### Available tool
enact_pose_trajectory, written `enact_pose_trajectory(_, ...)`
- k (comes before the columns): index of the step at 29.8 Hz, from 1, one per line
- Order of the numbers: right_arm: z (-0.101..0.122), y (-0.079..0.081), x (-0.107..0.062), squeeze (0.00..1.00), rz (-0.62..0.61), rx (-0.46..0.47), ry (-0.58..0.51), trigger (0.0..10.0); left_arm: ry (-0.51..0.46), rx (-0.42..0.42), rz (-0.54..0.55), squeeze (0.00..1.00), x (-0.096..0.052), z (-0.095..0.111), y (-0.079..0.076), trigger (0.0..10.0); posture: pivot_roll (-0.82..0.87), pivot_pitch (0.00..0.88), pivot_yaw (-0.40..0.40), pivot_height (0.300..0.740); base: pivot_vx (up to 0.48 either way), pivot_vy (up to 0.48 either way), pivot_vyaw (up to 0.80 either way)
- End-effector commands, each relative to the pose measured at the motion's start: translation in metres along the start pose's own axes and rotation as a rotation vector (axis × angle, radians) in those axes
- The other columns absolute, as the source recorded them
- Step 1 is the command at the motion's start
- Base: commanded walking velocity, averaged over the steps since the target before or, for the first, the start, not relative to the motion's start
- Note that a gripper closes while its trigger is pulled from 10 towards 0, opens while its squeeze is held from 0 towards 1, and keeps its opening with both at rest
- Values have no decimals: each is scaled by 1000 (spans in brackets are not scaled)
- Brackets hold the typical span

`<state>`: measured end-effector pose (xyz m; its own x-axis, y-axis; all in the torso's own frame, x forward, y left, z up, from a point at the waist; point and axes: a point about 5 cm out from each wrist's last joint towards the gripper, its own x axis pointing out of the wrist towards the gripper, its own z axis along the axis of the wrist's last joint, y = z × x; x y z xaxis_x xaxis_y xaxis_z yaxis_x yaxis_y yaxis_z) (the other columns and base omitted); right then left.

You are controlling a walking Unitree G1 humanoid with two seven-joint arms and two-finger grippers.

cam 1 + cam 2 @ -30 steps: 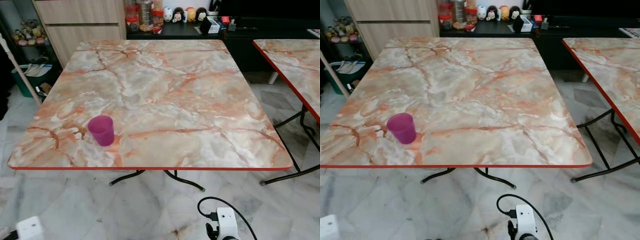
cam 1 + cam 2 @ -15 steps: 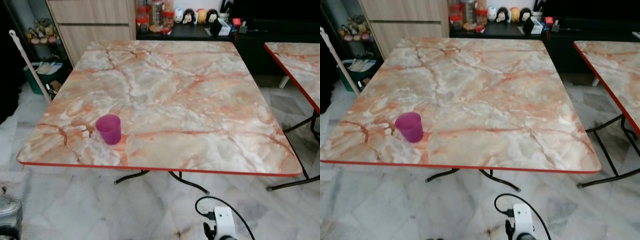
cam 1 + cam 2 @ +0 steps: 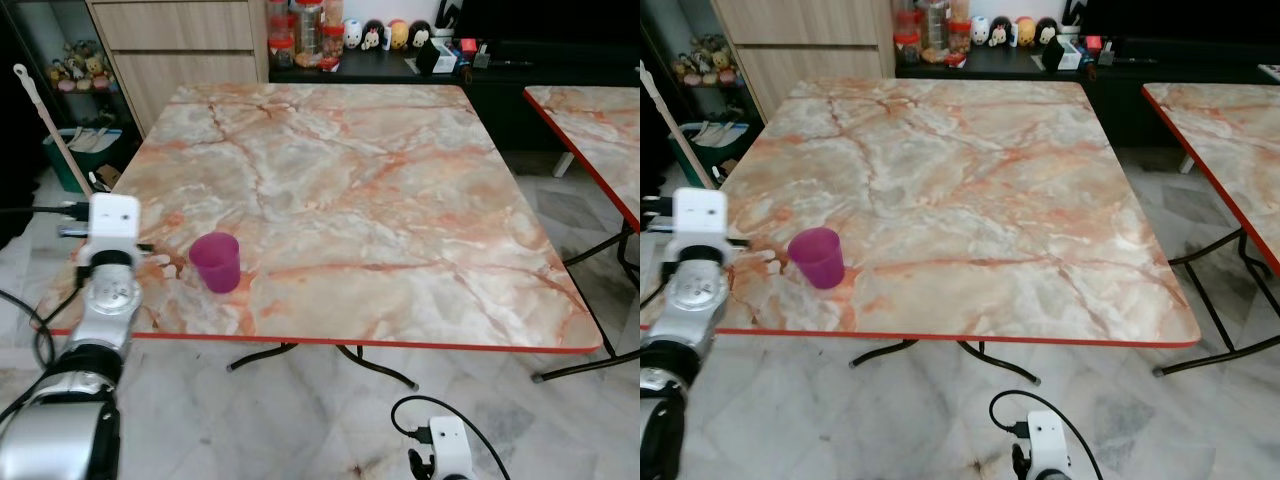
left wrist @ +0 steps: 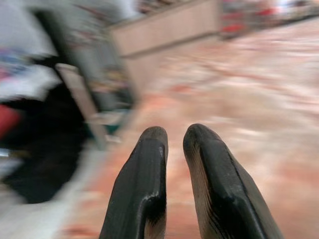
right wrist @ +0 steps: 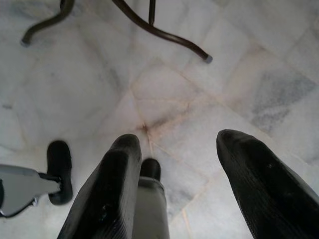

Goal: Setting the table

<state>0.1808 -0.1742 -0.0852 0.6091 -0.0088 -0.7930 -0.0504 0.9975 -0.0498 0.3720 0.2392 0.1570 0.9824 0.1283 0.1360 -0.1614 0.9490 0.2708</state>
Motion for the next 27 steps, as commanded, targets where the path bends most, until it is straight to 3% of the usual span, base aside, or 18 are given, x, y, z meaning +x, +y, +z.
enact_pose_trajectory(1,-4,1,-1,0,0,1,17,10000,-16,-19,-47,0,6,10,0,10000,24,41,8,740,0,0,0)
enact_pose_trajectory(2,-4,1,-1,0,1,0,17,10000,-16,-38,-45,180,7,12,1,10000,24,41,8,740,0,0,0)
enact_pose_trajectory(3,-4,1,-1,0,1,0,17,10000,-26,-85,-43,1000,9,16,3,10000,26,44,6,740,0,0,0)
enact_pose_trajectory(7,-4,1,-1,0,1,2,17,10000,-36,-133,-62,1000,12,23,6,10000,26,46,6,740,0,0,0)
enact_pose_trajectory(10,-4,0,-1,0,-1,2,18,10000,-61,-167,-146,1000,14,32,6,10000,29,55,4,740,0,0,0)
enact_pose_trajectory(13,-4,0,-1,0,-1,1,17,10000,-61,-164,-169,1000,15,35,7,10000,32,60,3,740,0,0,0)
enact_pose_trajectory(16,-4,0,-1,0,-3,2,19,10000,-70,-130,-265,1000,14,42,8,10000,41,69,1,740,0,0,0)
enact_pose_trajectory(23,-3,1,0,0,-3,12,17,10000,-23,-65,-294,1000,11,34,9,10000,42,78,2,740,0,0,0)
enact_pose_trajectory(25,-3,1,0,0,-5,15,17,10000,1,-78,-325,0,11,33,7,10000,45,82,1,740,0,0,0)
enact_pose_trajectory(27,-3,0,0,0,-9,19,18,10000,18,-102,-338,0,10,31,5,10000,46,81,0,740,0,0,0)
